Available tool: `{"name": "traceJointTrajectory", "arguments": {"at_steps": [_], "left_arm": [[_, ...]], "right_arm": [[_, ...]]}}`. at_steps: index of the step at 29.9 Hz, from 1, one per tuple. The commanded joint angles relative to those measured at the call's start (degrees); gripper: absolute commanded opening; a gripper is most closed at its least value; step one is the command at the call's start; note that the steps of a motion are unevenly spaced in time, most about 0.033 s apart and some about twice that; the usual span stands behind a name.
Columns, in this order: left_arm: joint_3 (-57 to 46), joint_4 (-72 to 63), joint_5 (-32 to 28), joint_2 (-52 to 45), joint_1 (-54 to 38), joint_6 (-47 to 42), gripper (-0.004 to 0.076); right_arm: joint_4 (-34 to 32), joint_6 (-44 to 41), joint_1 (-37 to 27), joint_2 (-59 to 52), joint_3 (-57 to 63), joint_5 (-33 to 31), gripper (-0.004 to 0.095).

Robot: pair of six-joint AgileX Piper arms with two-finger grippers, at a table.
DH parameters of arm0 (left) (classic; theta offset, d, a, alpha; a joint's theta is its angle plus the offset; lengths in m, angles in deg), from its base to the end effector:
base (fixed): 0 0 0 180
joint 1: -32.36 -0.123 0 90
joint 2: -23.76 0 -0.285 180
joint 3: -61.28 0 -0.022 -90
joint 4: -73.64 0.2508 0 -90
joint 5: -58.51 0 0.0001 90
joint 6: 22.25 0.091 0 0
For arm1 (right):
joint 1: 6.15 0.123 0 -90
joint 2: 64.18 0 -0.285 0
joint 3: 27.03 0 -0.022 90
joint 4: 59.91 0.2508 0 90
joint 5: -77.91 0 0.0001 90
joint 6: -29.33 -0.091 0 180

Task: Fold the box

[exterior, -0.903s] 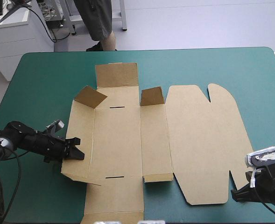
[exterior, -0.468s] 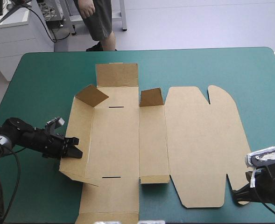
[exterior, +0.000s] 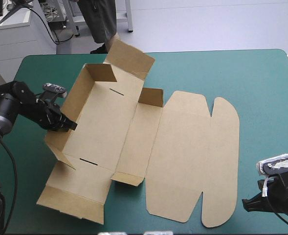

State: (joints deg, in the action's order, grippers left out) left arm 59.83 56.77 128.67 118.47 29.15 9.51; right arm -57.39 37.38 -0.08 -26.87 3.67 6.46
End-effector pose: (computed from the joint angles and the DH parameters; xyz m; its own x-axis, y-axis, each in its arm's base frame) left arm 0.2979 -0.0082 0.3172 -0.8634 0.3722 -0.3406 0.4349 0.8913 -0.1285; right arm 0.0560 0.0098 0.3409 -0.7327 -0.2047 -0.6490 -0.2269 0.9726 -0.0506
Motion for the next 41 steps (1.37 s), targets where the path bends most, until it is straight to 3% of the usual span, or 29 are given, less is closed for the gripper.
{"name": "traceJointTrajectory", "arguments": {"at_steps": [1,5,16,25,34,41], "left_arm": [[8.57,6.79,3.6,-1.65,6.87,0.37,-0.0008],[13.39,14.98,-0.22,-0.83,14.41,1.31,-0.0008],[13.29,27.24,-12.41,0.04,29.14,6.55,-0.0008],[13.29,34.86,-22.46,0.04,35.01,6.11,-0.0008],[13.16,38.35,-27.6,0.04,36.43,4.19,-0.0008],[7.62,41.89,-30.55,-0.08,40.09,8.03,-0.0008]], "right_arm": [[-0.18,0.03,-0.33,0.36,-1.51,1.11,-0.0019],[-0.18,0.03,-0.33,0.36,-1.51,1.11,-0.0019],[-0.18,0.63,-0.33,0.36,-1.51,1.35,-0.0019],[-0.18,0.63,-0.33,0.36,-1.51,1.9,-0.0019],[0.09,-0.5,-0.33,0.36,-1.51,3.46,-0.0019],[0.1,-0.5,-0.33,0.36,-1.51,4.17,-0.0019]]}}
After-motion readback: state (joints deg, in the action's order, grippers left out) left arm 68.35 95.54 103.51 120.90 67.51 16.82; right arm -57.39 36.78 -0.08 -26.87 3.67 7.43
